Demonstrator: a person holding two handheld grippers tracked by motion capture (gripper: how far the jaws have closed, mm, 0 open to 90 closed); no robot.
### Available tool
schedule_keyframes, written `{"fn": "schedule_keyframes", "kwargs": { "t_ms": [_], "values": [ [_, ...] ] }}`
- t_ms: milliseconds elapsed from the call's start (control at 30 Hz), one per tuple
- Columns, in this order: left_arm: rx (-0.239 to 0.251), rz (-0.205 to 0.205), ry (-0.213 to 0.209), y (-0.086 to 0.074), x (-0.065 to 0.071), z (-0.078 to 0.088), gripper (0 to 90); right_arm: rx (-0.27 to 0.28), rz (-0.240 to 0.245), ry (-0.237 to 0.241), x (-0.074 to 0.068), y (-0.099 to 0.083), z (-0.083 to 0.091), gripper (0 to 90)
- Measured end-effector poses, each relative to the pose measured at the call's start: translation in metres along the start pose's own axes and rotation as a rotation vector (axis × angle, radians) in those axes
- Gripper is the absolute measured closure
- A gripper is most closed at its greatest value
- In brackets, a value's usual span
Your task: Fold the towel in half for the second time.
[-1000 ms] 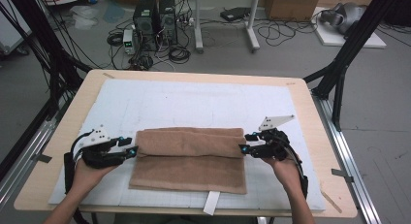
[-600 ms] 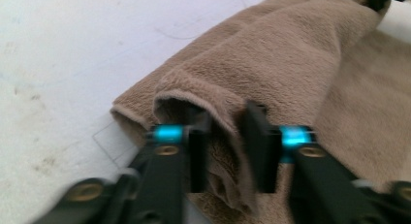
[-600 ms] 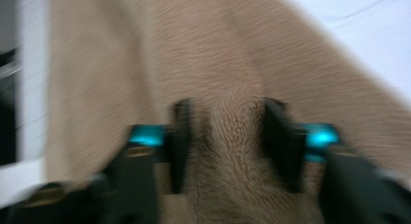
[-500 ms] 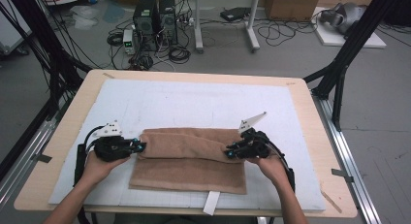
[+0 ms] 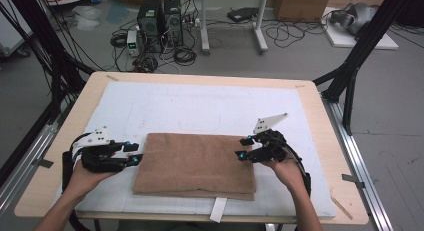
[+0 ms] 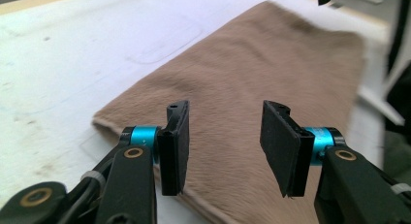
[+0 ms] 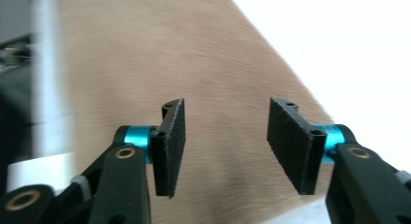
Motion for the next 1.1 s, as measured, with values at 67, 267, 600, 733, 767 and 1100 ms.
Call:
{"fn": "schedule_keyframes", "kwargs": {
  "t_ms": [67,267,600,733,767,1100],
  "values": [
    [-0.01,0.012,0.049,-0.001,-0.008,-0.01,52.7,-0.009,-0.015,-0.041,0.012,-0.001,-0.005,43.4],
    [-0.059,0.034,0.162,0.0,-0.026,-0.044,51.6,-0.074,-0.067,-0.147,0.042,-0.011,-0.017,38.5],
    [-0.211,0.096,0.163,-0.018,-0.041,-0.088,49.9,-0.059,-0.194,-0.068,0.059,-0.029,-0.035,40.1],
    [-0.211,0.047,0.141,-0.014,-0.031,-0.088,80.3,-0.061,-0.153,-0.009,0.051,-0.027,-0.034,74.2],
    [-0.207,0.035,0.149,-0.012,-0.03,-0.088,82.7,-0.071,-0.138,-0.019,0.049,-0.026,-0.034,76.8],
    [-0.075,0.109,0.226,0.029,-0.042,-0.108,86.4,-0.065,-0.106,-0.24,0.086,-0.003,-0.004,79.3]
  ]
}}
Point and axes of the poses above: each handheld gripper's, and its own axes: z roughly backward along the jaws, y roughly out of its top, x roughly to its right, the point moved 8 cm from there along -z, roughly forward along the jaws, and after that the axes turned 12 degrees about y, right-handed, at the moved point
